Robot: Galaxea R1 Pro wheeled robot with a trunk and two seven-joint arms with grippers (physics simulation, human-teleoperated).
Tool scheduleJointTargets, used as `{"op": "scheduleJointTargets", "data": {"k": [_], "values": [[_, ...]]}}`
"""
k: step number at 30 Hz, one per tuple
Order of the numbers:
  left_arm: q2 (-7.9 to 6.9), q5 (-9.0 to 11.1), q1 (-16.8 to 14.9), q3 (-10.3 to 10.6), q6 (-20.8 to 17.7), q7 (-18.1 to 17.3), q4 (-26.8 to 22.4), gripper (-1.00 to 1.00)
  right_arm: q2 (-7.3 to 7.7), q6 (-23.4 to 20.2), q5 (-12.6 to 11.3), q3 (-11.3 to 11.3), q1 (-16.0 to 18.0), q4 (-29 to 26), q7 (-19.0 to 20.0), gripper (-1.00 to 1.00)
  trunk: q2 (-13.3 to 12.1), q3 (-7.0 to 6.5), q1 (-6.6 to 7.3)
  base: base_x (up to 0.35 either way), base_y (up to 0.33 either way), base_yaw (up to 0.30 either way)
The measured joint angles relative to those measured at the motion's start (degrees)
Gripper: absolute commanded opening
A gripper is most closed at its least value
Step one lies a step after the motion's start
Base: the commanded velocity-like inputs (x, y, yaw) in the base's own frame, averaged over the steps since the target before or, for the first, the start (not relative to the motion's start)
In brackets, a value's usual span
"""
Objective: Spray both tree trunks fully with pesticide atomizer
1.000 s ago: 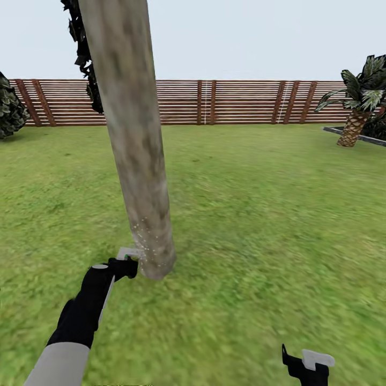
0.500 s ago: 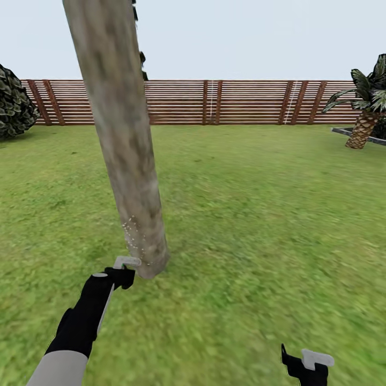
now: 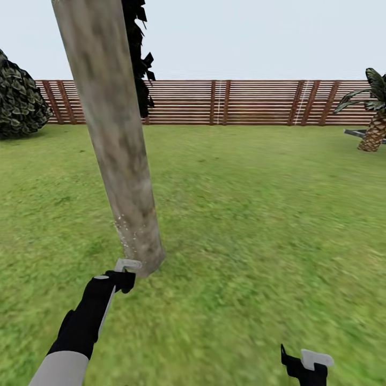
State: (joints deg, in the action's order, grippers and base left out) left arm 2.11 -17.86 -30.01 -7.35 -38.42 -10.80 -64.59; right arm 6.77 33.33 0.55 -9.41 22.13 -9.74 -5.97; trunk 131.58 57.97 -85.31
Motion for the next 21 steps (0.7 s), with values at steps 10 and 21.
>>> {"op": "scheduleJointTargets", "data": {"k": [10,21], "values": [[0.0,0.19,0.01,-6.28,0.32,-0.08,0.07,-1.0,-0.08,0.0,0.0,0.0,0.0,0.04,0.05,1.0,0.0,0.0,0.0,0.082,-0.275,0.277],[0.02,0.19,-0.01,-6.08,0.39,-0.08,0.09,-1.0,-0.09,0.0,0.0,0.0,-0.02,0.02,0.06,1.0,0.0,0.0,0.01,0.13,-0.27,0.179]]}}
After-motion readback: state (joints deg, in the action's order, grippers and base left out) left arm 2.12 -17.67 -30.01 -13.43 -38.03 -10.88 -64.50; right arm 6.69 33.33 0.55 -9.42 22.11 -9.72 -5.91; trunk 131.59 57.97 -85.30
